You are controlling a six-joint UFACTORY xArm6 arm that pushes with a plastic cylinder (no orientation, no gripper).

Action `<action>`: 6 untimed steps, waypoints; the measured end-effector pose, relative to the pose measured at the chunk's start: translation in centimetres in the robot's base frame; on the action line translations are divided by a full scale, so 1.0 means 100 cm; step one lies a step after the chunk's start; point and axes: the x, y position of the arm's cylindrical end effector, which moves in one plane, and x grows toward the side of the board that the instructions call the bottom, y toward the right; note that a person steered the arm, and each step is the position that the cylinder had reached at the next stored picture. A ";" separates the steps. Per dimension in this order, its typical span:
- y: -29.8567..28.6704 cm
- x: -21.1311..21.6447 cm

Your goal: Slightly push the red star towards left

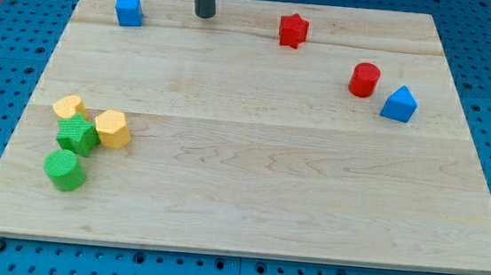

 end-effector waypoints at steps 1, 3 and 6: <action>0.004 0.004; 0.049 0.063; 0.216 0.038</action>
